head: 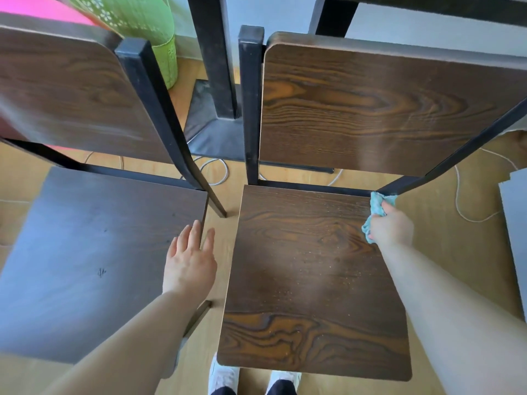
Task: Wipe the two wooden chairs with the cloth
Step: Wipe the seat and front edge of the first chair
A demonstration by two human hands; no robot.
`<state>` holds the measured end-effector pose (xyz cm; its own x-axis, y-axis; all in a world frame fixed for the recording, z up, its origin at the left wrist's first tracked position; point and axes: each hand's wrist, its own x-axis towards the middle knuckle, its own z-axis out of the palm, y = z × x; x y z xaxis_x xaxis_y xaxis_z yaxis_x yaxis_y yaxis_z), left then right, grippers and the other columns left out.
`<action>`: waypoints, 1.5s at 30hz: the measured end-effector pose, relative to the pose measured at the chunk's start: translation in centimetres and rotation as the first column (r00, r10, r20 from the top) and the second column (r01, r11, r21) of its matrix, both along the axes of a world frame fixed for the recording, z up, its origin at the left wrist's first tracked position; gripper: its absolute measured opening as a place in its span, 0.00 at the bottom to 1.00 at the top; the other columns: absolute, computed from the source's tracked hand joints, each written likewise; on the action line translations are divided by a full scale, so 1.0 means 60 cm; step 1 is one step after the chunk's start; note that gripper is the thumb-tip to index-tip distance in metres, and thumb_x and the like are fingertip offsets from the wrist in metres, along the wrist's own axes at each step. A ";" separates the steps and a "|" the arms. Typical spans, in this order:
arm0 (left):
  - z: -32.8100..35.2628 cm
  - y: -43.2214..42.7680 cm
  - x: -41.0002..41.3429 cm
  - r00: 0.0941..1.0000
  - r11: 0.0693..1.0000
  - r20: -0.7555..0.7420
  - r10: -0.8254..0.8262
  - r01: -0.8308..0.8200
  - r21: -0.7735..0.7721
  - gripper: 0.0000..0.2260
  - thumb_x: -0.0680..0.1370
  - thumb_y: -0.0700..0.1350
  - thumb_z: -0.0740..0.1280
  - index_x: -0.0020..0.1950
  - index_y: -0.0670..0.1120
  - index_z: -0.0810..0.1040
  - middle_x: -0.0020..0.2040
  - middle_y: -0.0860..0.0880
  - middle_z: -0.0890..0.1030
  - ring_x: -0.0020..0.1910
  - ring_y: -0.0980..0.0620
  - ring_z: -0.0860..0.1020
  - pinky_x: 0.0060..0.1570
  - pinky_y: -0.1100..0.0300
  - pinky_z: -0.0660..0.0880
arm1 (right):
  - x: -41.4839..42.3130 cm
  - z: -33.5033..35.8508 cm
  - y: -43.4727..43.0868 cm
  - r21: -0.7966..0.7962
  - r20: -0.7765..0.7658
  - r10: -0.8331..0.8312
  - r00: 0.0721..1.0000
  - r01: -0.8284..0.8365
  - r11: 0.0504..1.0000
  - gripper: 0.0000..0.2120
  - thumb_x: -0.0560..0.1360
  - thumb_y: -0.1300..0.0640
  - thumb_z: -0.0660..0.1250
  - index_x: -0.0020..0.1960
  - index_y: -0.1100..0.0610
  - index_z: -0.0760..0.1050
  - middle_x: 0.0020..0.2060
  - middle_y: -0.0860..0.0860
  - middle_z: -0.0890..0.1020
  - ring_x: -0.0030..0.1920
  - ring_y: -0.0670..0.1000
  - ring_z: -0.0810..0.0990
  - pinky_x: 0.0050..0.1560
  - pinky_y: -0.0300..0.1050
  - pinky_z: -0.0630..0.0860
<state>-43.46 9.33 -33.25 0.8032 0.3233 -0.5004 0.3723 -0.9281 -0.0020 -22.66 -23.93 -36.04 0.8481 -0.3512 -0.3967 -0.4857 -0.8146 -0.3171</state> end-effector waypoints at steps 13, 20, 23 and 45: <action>-0.018 0.007 0.000 0.998 0.997 -0.051 0.022 -0.026 -0.077 0.29 0.84 0.45 0.52 0.82 0.50 0.41 0.82 0.45 0.43 0.80 0.42 0.44 0.76 0.50 0.58 | -0.013 0.005 0.097 0.026 0.035 0.104 0.994 -0.105 0.994 0.19 0.82 0.58 0.56 0.72 0.48 0.71 0.57 0.56 0.78 0.56 0.60 0.79 0.55 0.55 0.81; -0.017 0.017 -0.006 1.000 0.996 -0.015 0.020 -0.021 -0.088 0.28 0.85 0.47 0.51 0.82 0.49 0.42 0.82 0.48 0.44 0.81 0.45 0.44 0.76 0.52 0.58 | -0.044 0.005 0.201 0.015 0.064 0.400 0.914 -0.402 0.916 0.20 0.83 0.59 0.55 0.73 0.52 0.70 0.68 0.55 0.73 0.64 0.58 0.74 0.64 0.50 0.75; -0.017 0.019 -0.006 1.000 0.995 -0.008 0.018 -0.019 -0.100 0.28 0.85 0.47 0.52 0.82 0.49 0.43 0.83 0.47 0.45 0.81 0.45 0.45 0.75 0.52 0.59 | -0.059 0.007 0.254 0.055 0.056 0.526 0.849 -0.528 0.847 0.20 0.83 0.60 0.55 0.74 0.51 0.69 0.72 0.53 0.70 0.67 0.58 0.72 0.66 0.49 0.72; 0.000 0.017 -0.035 0.999 0.990 0.033 0.029 -0.024 -0.138 0.29 0.84 0.46 0.55 0.82 0.52 0.46 0.82 0.47 0.46 0.81 0.45 0.46 0.77 0.50 0.53 | -0.204 -0.022 0.290 0.134 0.070 0.910 0.408 -0.908 0.397 0.26 0.80 0.62 0.62 0.76 0.49 0.64 0.63 0.50 0.74 0.60 0.56 0.75 0.63 0.50 0.76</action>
